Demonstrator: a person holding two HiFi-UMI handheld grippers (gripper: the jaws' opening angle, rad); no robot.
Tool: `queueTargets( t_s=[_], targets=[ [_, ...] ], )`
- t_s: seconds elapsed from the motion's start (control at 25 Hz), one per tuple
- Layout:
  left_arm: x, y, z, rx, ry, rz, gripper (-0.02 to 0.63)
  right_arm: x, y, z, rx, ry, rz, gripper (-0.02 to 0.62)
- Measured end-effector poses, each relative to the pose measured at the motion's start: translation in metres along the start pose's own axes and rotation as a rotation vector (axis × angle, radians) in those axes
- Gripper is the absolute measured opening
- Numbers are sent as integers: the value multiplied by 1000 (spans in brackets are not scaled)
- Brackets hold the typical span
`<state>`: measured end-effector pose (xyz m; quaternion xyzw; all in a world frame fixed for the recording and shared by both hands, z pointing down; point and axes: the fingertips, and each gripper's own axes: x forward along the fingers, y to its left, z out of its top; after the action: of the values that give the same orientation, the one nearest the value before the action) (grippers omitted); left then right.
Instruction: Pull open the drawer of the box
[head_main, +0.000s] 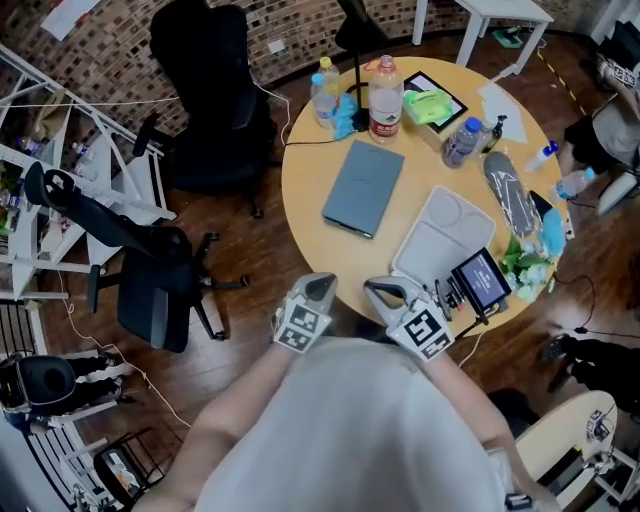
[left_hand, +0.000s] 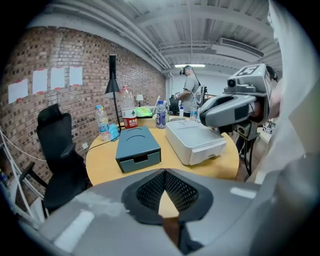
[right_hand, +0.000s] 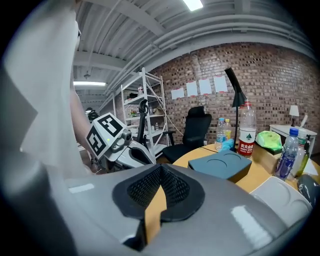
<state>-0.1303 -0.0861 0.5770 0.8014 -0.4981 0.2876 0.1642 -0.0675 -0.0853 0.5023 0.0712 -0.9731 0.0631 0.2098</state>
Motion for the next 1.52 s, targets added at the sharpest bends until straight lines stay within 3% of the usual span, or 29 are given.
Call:
queueTargets(
  t_s=[0.28, 0.56, 1.0, 1.52],
  targets=[
    [17, 19, -13, 116, 60, -25, 6, 17, -4, 2, 19, 30, -34, 2],
    [46, 30, -14, 255, 87, -64, 6, 31, 1, -10, -28, 102, 48, 2],
    [87, 47, -9, 324, 101, -65, 11, 39, -11, -25, -27, 140, 92, 2],
    [133, 62, -13, 790, 212, 90, 67, 45, 2, -31, -3, 101, 95, 2]
  ],
)
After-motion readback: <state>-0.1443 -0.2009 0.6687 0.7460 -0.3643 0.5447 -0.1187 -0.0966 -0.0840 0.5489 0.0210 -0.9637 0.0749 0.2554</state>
